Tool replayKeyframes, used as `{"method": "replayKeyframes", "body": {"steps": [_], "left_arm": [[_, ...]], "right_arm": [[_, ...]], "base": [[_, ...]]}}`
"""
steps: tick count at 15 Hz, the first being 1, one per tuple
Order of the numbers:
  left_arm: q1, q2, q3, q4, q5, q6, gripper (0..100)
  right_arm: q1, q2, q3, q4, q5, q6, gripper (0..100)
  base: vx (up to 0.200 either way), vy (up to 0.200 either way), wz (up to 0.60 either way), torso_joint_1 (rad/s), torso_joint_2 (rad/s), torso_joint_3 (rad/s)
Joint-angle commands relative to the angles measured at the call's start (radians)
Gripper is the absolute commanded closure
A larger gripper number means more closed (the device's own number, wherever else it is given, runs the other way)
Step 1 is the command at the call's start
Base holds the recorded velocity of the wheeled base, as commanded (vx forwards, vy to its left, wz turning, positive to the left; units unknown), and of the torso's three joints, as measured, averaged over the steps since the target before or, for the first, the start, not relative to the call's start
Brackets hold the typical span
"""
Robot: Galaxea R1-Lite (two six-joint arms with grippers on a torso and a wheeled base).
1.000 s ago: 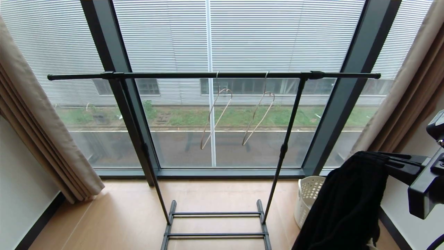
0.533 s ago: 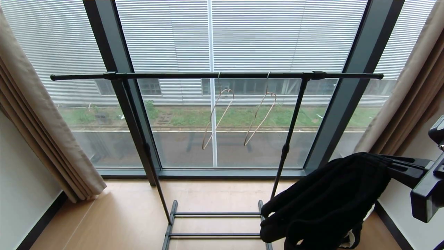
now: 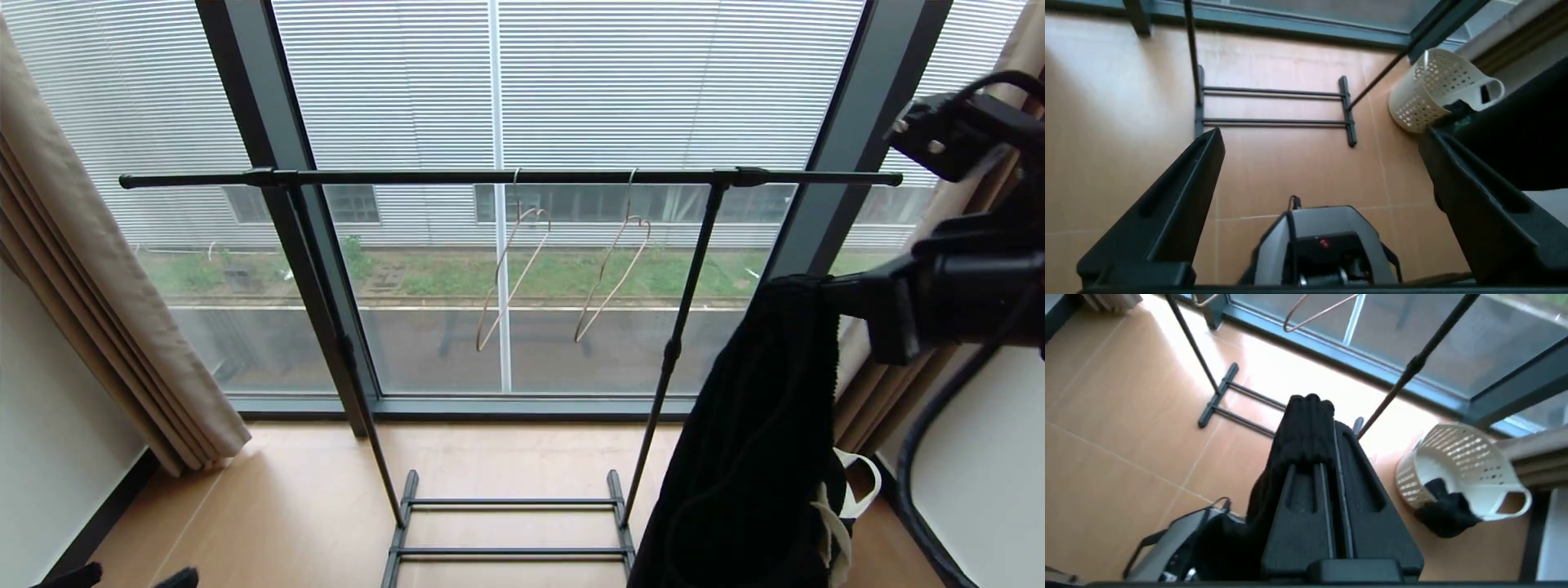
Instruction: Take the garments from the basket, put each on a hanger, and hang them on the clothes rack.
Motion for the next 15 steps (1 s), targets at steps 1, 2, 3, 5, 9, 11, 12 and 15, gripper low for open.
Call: {"method": "replayKeyframes", "body": {"steps": [1, 2, 3, 5, 9, 11, 12, 15], "left_arm": [[-0.216, 0.536, -0.307, -0.027, -0.069, -0.245, 0], [-0.251, 0.611, -0.353, -0.027, -0.071, -0.282, 0], [-0.274, 0.643, -0.376, -0.027, -0.072, -0.296, 0], [-0.336, 0.714, -0.411, -0.036, -0.077, -0.306, 0], [-0.428, 0.852, -0.483, -0.105, -0.075, -0.322, 0], [-0.429, 0.869, -0.495, -0.105, -0.075, -0.322, 0], [-0.440, 0.930, -0.535, -0.107, -0.075, -0.331, 0], [-0.477, 0.999, -0.569, -0.108, -0.071, -0.334, 0]], "right_arm": [[0.085, 0.287, -0.275, 0.161, -0.052, 0.159, 100], [0.090, 0.308, -0.304, 0.161, -0.052, 0.159, 100], [0.099, 0.317, -0.318, 0.161, -0.052, 0.159, 100], [0.111, 0.334, -0.347, 0.161, -0.052, 0.159, 100], [0.154, 0.374, -0.401, 0.159, -0.054, 0.160, 100], [0.161, 0.372, -0.401, 0.159, -0.052, 0.160, 100], [0.176, 0.366, -0.401, 0.158, -0.051, 0.162, 100], [0.199, 0.365, -0.408, 0.159, -0.051, 0.162, 100]], "base": [[0.000, 0.000, 0.00, 0.000, 0.00, 0.000], [0.000, 0.000, 0.00, 0.000, 0.00, 0.000], [0.000, 0.000, 0.00, 0.000, 0.00, 0.000], [0.000, 0.000, 0.00, 0.000, 0.00, 0.000], [0.000, 0.000, 0.00, 0.000, 0.00, 0.000], [0.000, 0.000, 0.00, 0.000, 0.00, 0.000], [0.000, 0.000, 0.00, 0.000, 0.00, 0.000], [0.000, 0.000, 0.00, 0.000, 0.00, 0.000]]}}
